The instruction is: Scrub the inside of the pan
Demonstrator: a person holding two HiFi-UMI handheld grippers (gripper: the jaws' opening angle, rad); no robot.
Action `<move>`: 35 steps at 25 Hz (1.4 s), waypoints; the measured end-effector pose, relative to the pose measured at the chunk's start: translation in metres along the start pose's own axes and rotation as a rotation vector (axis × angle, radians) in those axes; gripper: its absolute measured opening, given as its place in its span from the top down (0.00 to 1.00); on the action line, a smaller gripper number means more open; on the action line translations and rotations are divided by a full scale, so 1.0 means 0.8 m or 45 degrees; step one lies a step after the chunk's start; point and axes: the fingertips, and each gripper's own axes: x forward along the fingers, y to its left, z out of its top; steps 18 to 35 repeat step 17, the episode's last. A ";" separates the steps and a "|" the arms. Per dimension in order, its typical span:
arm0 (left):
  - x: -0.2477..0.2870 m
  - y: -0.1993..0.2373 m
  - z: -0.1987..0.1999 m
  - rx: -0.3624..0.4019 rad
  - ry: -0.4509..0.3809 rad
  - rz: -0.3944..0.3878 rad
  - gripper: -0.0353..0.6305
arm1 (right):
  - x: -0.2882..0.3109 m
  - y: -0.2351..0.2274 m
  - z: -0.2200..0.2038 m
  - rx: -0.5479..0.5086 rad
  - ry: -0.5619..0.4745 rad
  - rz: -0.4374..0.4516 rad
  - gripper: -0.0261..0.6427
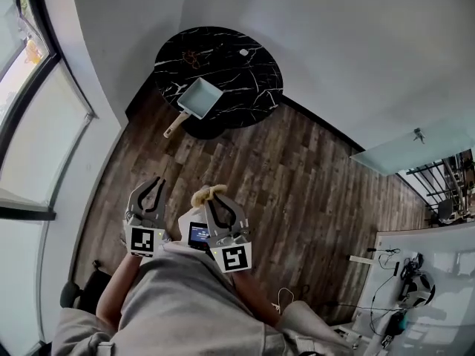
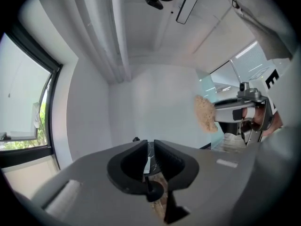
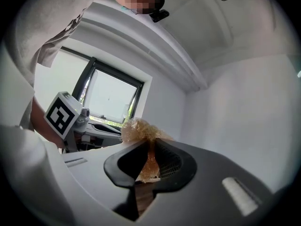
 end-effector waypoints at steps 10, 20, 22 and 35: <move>-0.001 0.000 0.015 0.005 -0.074 -0.001 0.90 | -0.014 -0.019 0.016 -0.056 -0.033 -0.032 0.87; -0.013 0.000 0.029 0.025 -0.089 0.001 0.90 | -0.017 -0.025 0.028 -0.070 -0.028 -0.043 0.87; -0.013 0.000 0.029 0.025 -0.089 0.001 0.90 | -0.017 -0.025 0.028 -0.070 -0.028 -0.043 0.87; -0.013 0.000 0.029 0.025 -0.089 0.001 0.90 | -0.017 -0.025 0.028 -0.070 -0.028 -0.043 0.87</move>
